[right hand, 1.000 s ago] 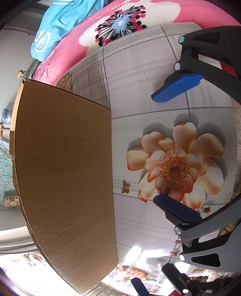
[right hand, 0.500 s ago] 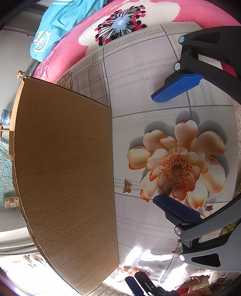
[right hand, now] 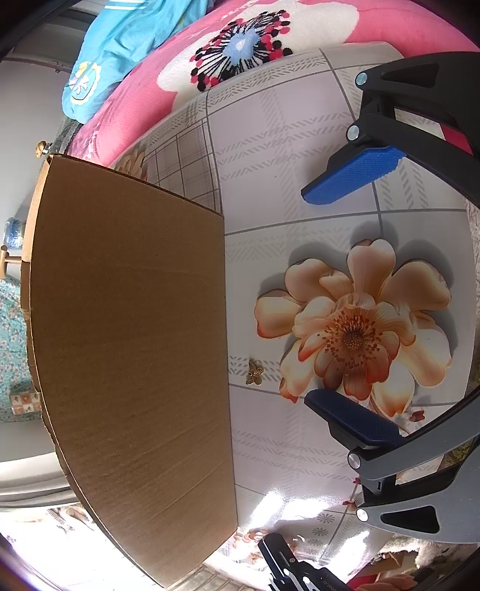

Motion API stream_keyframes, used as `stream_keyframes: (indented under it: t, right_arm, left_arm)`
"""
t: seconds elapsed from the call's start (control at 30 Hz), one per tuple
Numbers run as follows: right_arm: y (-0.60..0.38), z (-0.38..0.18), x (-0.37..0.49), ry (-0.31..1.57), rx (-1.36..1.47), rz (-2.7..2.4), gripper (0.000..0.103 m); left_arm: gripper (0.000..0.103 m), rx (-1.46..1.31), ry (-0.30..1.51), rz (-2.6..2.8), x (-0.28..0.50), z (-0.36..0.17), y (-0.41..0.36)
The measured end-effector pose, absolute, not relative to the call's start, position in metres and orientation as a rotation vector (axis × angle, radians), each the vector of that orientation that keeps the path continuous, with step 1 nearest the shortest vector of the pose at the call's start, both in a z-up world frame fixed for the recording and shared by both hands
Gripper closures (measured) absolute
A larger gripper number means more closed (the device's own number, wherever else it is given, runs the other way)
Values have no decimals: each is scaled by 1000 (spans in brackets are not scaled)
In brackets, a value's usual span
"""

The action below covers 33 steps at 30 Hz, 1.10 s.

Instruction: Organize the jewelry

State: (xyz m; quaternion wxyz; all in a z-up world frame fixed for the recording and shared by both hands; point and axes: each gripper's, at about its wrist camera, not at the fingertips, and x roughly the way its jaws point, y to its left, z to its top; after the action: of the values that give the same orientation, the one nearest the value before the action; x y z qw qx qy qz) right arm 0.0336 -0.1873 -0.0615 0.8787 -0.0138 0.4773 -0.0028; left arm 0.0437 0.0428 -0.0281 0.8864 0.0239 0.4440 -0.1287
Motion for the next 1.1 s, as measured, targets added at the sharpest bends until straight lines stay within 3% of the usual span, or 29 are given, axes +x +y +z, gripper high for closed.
stream_keyframes:
  t: [0.6,0.93,1.1]
  right_arm:
    - [-187,-60,28,974,-43,34,7]
    - [-154,-42,34,905,-13,173,54]
    - [-149,-52,46,924,-10,243,69]
  left_arm:
    - [94,83,895,-470,25,-30,-18]
    - [94,47,883,-475,25,-32,-8]
    - [94,36,882,-487,26,-32,-5]
